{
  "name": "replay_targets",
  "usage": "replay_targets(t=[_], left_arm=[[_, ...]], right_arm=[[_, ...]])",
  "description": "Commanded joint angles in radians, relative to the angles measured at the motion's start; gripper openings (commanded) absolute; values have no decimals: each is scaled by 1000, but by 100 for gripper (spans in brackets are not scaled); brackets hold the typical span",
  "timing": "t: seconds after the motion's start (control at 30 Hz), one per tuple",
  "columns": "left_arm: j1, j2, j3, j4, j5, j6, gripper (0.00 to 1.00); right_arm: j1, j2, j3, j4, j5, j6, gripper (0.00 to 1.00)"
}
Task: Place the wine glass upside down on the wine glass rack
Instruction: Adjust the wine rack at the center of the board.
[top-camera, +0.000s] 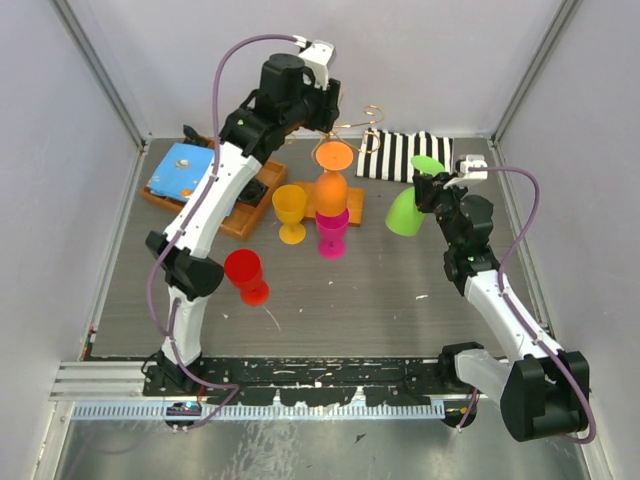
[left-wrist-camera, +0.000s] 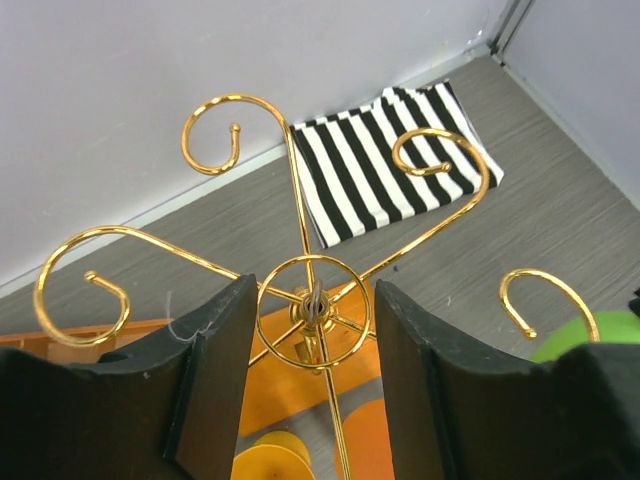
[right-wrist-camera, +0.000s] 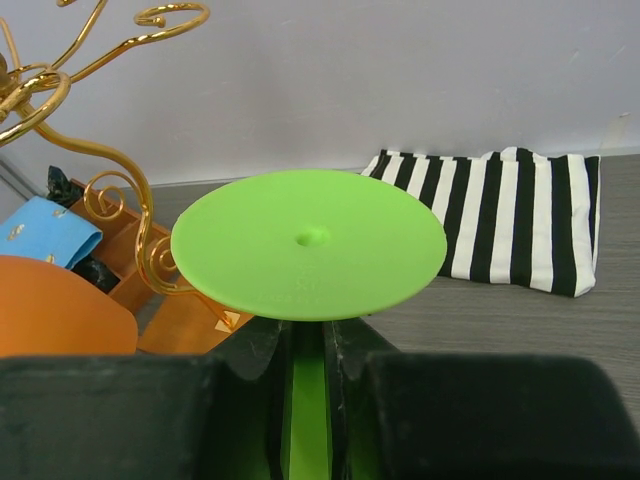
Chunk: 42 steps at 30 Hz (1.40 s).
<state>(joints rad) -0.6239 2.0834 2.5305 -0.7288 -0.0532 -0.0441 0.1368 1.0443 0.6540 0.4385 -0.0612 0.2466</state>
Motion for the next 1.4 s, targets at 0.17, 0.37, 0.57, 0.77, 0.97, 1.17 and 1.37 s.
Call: replay_targets(t=[0.17, 0.37, 0.57, 0.77, 0.97, 1.17, 1.37], left_arm=[[-1, 83, 36, 2, -26, 27, 50], [-2, 91, 33, -5, -28, 28, 38], [-2, 98, 34, 3, -47, 40, 17], [2, 97, 32, 18, -51, 48, 0], [34, 85, 31, 36, 173, 66, 0], [68, 81, 29, 41, 388, 107, 0], [102, 82, 37, 52, 507, 118, 0]], right_arm=[[7, -23, 3, 45, -14, 11, 1], [7, -18, 4, 52, -23, 18, 1], [7, -20, 0, 51, -23, 16, 0], [7, -18, -3, 55, -29, 17, 1], [7, -21, -1, 48, -35, 17, 1], [8, -25, -4, 40, -34, 15, 1], [7, -21, -5, 43, -37, 14, 1]])
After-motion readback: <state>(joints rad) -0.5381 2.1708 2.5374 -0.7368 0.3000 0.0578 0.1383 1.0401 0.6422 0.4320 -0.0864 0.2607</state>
